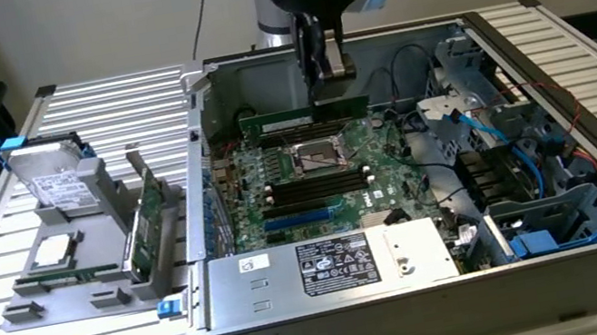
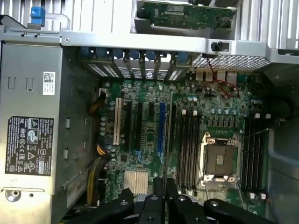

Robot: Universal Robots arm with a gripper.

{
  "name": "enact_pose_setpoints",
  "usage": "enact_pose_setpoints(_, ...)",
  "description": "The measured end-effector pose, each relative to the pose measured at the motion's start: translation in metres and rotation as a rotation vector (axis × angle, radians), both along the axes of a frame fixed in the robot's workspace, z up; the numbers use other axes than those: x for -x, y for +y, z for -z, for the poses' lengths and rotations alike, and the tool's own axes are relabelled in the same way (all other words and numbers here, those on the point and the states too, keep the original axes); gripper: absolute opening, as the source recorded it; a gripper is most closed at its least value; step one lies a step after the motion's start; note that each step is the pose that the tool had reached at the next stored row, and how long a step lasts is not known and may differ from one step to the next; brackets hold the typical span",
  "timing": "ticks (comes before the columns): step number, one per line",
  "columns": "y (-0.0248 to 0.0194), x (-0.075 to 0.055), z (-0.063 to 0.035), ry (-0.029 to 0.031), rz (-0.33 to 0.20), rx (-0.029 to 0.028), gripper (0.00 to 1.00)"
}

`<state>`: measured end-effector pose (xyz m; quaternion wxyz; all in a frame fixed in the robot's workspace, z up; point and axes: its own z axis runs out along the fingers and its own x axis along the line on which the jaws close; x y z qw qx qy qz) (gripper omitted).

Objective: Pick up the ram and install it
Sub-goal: 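Pick up the ram and move it above insertion slot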

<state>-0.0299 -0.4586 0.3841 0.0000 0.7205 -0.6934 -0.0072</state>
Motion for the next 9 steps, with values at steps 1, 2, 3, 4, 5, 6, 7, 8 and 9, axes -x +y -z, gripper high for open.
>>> enact_pose_setpoints(1,0.0074,-0.005,0.0015,-0.0015,0.0,0.0021,0.14)
enact_pose_setpoints(2,0.0109,-0.008,0.0022,-0.002,0.0,0.003,0.14)
enact_pose_setpoints(3,0.0144,-0.01,0.0029,-0.0023,0.0,0.0036,0.14)
enact_pose_setpoints(4,0.0183,-0.012,0.0037,-0.0025,0.0,0.0038,0.14)
enact_pose_setpoints(5,0.0219,-0.013,0.0044,-0.0026,0.0,0.0039,0.14)
enact_pose_setpoints(6,0.0255,-0.013,0.0054,-0.0029,0.0,0.0039,0.14)
enact_pose_setpoints(7,0.0287,-0.014,0.0063,-0.0036,0.0,0.0039,0.14)
enact_pose_setpoints(8,0.0314,-0.014,0.0072,-0.0044,0.0,0.0039,0.14)
enact_pose_setpoints(9,0.034,-0.014,0.0081,-0.0055,0.0,0.0039,0.14)
